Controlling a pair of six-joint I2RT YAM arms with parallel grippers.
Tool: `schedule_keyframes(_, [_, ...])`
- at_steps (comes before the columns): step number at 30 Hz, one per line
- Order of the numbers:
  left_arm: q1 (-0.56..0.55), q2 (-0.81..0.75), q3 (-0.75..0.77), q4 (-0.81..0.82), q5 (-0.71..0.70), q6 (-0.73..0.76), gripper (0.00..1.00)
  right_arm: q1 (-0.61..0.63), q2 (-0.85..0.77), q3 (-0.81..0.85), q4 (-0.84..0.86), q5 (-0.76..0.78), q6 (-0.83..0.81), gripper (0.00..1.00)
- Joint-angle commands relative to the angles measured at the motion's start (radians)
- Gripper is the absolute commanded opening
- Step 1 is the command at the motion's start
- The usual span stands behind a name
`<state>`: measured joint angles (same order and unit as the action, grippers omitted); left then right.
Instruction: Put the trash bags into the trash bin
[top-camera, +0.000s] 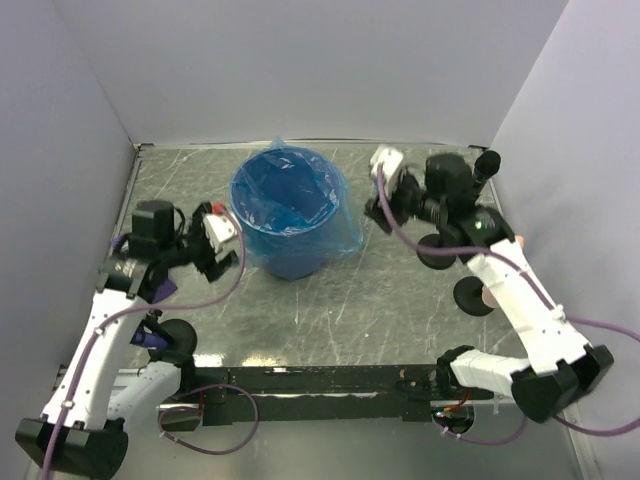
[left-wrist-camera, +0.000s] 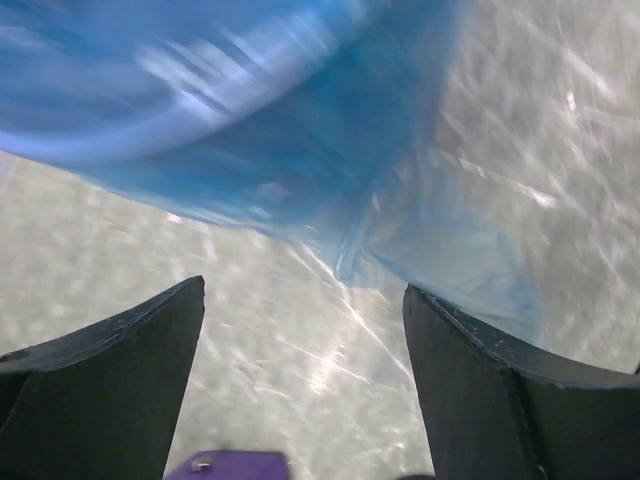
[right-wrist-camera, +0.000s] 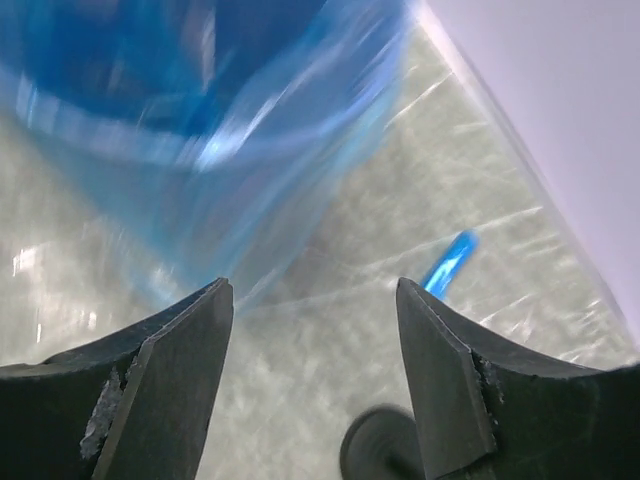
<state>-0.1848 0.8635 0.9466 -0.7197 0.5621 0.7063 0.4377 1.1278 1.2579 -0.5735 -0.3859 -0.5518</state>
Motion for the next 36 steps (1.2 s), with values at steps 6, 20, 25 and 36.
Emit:
schedule_keyframes(6, [0.024,0.303,0.585,-0.023,0.162,-0.140,0.70,-0.074,0.239,0.357,0.047,-0.021,0.269,0.75])
schedule_keyframes(20, [-0.171,0.828,0.981,-0.202,0.082,-0.019,0.01,-0.085,0.313,0.356,0.084,-0.008,0.363,0.75])
schedule_keyframes(25, [-0.229,0.953,1.034,-0.335,-0.014,0.072,0.01,-0.091,0.309,0.353,0.078,0.016,0.363,0.75])
schedule_keyframes(36, [-0.271,1.019,1.095,-0.360,-0.071,0.027,0.08,-0.114,0.314,0.357,0.093,0.022,0.395,0.79])
